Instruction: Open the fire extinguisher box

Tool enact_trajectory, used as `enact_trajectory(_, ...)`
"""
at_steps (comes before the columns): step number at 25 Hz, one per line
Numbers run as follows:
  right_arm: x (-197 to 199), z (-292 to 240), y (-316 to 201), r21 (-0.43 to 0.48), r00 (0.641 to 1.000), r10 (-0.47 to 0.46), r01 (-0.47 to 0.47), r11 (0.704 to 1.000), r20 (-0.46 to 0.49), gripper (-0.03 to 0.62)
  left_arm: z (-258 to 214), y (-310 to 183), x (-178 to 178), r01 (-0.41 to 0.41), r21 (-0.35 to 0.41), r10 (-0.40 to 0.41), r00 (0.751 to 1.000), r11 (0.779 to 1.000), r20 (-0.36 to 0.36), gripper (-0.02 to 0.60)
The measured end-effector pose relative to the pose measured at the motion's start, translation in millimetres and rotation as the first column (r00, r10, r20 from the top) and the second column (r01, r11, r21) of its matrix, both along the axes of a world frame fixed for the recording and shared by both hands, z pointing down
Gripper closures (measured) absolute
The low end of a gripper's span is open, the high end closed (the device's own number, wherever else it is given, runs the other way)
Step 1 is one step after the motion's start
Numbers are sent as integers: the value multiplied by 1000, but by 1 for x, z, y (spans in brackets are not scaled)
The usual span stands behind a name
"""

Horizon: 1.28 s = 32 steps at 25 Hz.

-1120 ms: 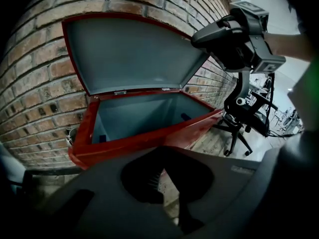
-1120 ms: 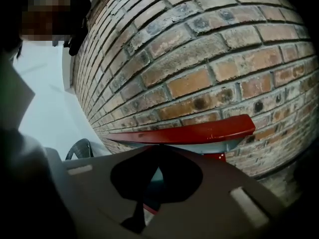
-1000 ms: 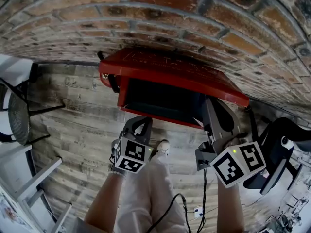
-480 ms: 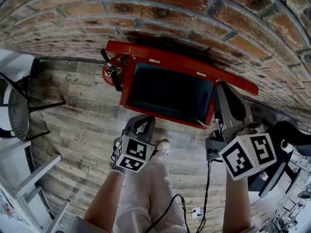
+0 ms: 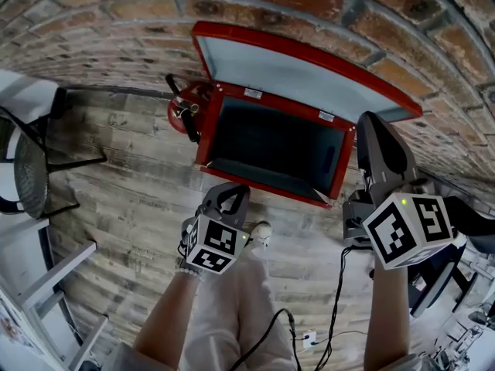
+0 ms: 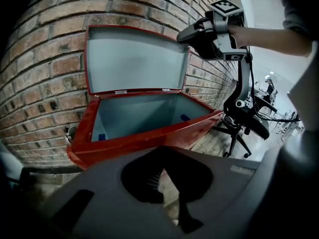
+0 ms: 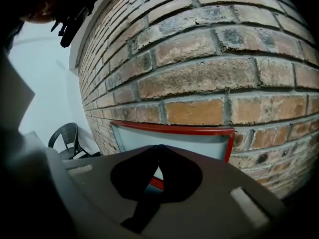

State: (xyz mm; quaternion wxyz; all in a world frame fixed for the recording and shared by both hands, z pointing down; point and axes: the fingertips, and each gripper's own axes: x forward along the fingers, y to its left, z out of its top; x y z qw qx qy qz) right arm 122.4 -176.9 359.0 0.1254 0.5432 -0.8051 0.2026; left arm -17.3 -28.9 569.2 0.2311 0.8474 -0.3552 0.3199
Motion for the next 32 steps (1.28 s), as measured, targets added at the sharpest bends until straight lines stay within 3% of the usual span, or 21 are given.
enact_trajectory(13, -24, 34, 34, -87, 997, -80, 81, 993, 8, 588, 0, 4, -1, 4, 2, -4, 1000, 1000, -6, 583)
enact_trajectory(32, -51, 99, 84, -229, 982, -190, 188, 955, 15, 540, 3, 18, -12, 14, -11, -15, 1000, 1000, -12, 583)
